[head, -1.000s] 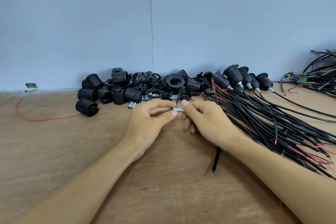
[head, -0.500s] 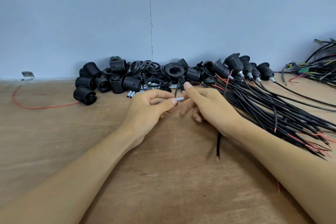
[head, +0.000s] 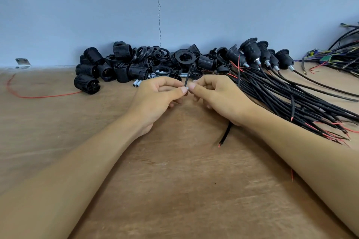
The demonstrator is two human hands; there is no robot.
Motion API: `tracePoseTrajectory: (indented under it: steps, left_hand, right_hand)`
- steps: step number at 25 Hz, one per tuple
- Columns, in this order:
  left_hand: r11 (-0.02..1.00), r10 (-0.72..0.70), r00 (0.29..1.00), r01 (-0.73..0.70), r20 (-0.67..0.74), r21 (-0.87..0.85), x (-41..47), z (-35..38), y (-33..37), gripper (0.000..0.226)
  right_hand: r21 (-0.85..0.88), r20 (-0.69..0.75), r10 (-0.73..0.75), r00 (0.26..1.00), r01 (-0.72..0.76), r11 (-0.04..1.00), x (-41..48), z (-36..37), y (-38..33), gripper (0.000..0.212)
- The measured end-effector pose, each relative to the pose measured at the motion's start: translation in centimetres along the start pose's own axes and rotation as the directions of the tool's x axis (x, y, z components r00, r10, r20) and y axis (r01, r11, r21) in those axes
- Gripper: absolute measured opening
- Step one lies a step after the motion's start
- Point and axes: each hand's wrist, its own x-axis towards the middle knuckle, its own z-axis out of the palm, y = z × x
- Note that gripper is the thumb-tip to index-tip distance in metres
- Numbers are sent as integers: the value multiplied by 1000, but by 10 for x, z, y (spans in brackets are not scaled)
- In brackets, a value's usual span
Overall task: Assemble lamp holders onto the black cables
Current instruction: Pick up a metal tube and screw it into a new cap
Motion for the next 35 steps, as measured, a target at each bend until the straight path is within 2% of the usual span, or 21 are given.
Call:
tracePoseTrajectory:
  steps: [2, 3, 7, 8, 12, 16, 17, 20, 22, 23, 26, 27, 30, 31, 35]
  left_hand:
    - [1000, 8, 1000, -8, -1, 9, 0, 2, -1, 11]
    - [1000, 11, 1000, -11, -4, 13, 1, 2, -1, 11]
    - [1000, 12, 999, -12, -50, 5, 5, 2, -2, 8]
    - [1000, 9, 998, -9, -58, 6, 6, 3, -2, 8]
    - [1000, 8, 999, -7, -38, 13, 7, 4, -6, 11]
    - [1000, 4, 1000, -5, -29, -9, 8, 1, -6, 9]
    - [1000, 5, 1000, -5, -24, -12, 8, 0, -5, 9]
    - [1000, 12, 1000, -12, -4, -18, 9, -2, -7, 9]
    - [999, 24, 1000, -24, -4, -25, 9, -2, -7, 10]
    - [999, 24, 1000, -24, -11, -36, 9, -2, -7, 9]
    - [998, 13, 1000, -15, -20, -63, 10, -4, -8, 10]
    - [998, 13, 1000, -13, -14, -61, 11, -4, -9, 10]
    - [999, 19, 1000, -19, 5, -44, 11, -2, -8, 10]
    - [999, 17, 1000, -17, -2, -45, 11, -1, -8, 10]
    - [999, 2, 1000, -3, -21, -53, 9, 0, -6, 9]
  right_hand:
    - [-54, -26, 31, 999, -32, 998, 3, 3, 0, 42]
    - [-63, -35, 33, 999, -35, 997, 4, 3, 0, 43]
    - [79, 9, -8, 1000, 8, 997, 5, 1, 2, 14]
    - [80, 14, -8, 1000, 7, 997, 6, 0, 3, 12]
    - [36, -22, 53, 998, -52, 998, 11, 4, 5, 36]
    - [120, 28, -19, 999, 15, 993, 12, 3, 5, 13]
    - [104, 34, -22, 999, 18, 994, 12, 3, 5, 13]
    - [-18, 5, 40, 999, -40, 999, 14, 8, 5, 39]
    - [-41, -16, 56, 998, -56, 998, 16, 9, 4, 50]
    - [-13, -10, 47, 999, -47, 999, 16, 8, 3, 46]
    - [124, 66, 10, 998, -19, 992, 14, 4, 5, 18]
    - [113, 70, 12, 997, -20, 993, 15, 4, 7, 20]
    - [9, 5, 59, 998, -59, 998, 17, 7, 8, 46]
    - [-9, -5, 53, 999, -53, 999, 17, 6, 8, 46]
    - [30, 41, -28, 999, 26, 999, 13, 2, 11, 18]
